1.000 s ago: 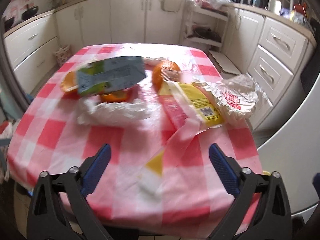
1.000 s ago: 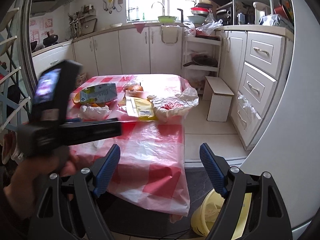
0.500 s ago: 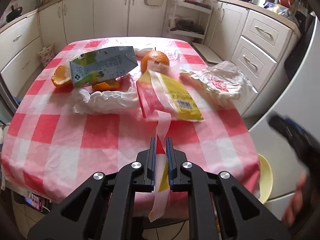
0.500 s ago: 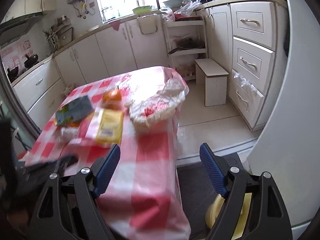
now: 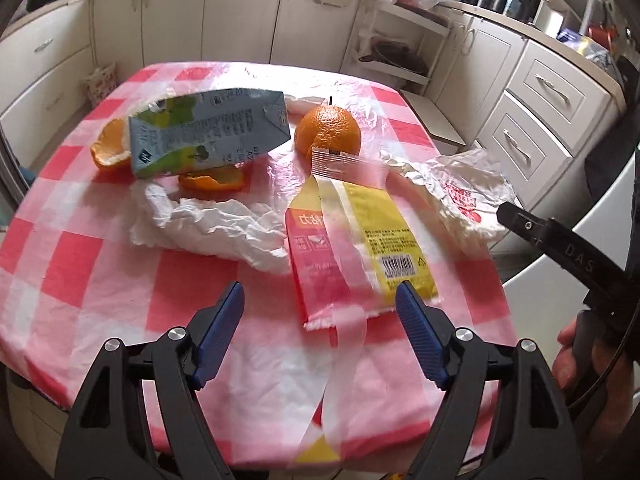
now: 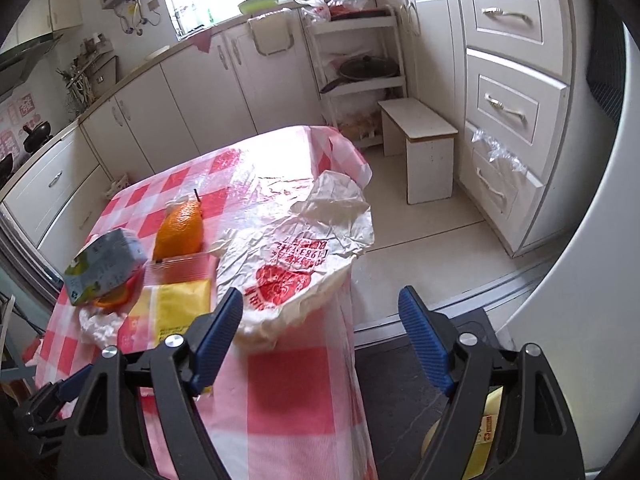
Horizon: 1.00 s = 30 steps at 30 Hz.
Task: Collect trash
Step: 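Grasp the yellow wrapper with the left gripper while the right gripper grasps the white bag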
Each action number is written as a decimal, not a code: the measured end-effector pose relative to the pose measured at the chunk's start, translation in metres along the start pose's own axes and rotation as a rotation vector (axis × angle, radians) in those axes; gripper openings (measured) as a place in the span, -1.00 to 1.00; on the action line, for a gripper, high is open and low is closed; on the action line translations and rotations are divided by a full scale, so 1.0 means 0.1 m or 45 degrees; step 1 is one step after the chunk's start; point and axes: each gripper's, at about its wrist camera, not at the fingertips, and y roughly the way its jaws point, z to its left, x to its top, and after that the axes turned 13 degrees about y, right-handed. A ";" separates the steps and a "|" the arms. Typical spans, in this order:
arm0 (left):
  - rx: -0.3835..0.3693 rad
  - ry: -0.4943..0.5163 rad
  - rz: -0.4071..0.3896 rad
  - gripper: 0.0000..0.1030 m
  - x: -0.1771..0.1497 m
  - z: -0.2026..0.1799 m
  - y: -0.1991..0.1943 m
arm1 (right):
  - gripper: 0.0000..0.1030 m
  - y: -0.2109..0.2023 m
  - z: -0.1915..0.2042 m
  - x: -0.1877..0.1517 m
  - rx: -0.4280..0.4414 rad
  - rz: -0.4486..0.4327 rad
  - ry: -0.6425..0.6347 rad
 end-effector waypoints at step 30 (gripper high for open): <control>0.004 -0.044 0.022 -0.01 0.08 -0.07 0.26 | -0.82 -0.10 0.01 -0.28 0.020 0.147 -0.293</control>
